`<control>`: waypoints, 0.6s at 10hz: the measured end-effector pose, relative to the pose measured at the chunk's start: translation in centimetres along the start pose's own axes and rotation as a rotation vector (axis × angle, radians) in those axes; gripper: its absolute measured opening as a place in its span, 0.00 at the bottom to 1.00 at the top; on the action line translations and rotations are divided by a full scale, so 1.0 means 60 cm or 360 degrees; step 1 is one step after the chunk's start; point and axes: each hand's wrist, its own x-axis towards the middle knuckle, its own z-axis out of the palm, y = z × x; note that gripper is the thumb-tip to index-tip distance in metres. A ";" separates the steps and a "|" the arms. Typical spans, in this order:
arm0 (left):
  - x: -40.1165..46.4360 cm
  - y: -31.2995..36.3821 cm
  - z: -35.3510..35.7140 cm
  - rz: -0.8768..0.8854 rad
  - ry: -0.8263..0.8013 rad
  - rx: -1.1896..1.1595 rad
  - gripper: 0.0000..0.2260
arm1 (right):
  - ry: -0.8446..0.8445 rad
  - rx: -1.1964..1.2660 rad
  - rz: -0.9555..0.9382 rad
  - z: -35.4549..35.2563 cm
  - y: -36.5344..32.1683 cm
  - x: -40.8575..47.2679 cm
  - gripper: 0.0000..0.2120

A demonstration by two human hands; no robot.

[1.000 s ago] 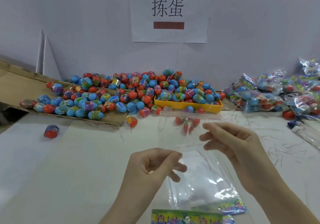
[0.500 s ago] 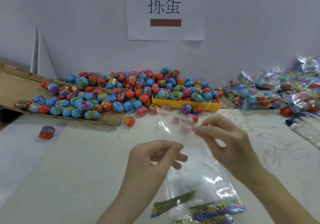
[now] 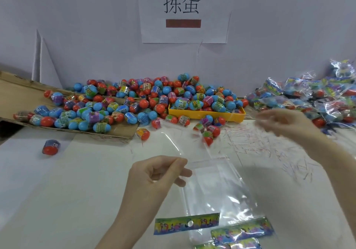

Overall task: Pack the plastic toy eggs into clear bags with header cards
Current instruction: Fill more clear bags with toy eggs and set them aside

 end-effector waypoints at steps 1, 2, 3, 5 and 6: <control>-0.002 -0.002 -0.002 0.0007 -0.0033 0.0015 0.13 | 0.0378 0.0302 -0.0199 -0.021 0.000 0.006 0.26; -0.003 -0.003 -0.004 0.0049 -0.0047 0.0024 0.13 | 0.0843 -0.0044 0.0355 -0.003 -0.027 0.016 0.15; -0.003 -0.003 -0.003 0.0115 -0.0022 -0.0003 0.08 | 0.0847 0.1341 0.0012 -0.003 -0.105 0.013 0.24; -0.007 -0.004 -0.007 0.0260 -0.0053 -0.0089 0.04 | -0.0397 0.1788 0.0025 0.080 -0.171 -0.020 0.21; -0.008 -0.004 -0.010 0.0216 -0.0027 -0.0093 0.03 | -0.0338 0.2097 -0.0050 0.090 -0.173 -0.029 0.13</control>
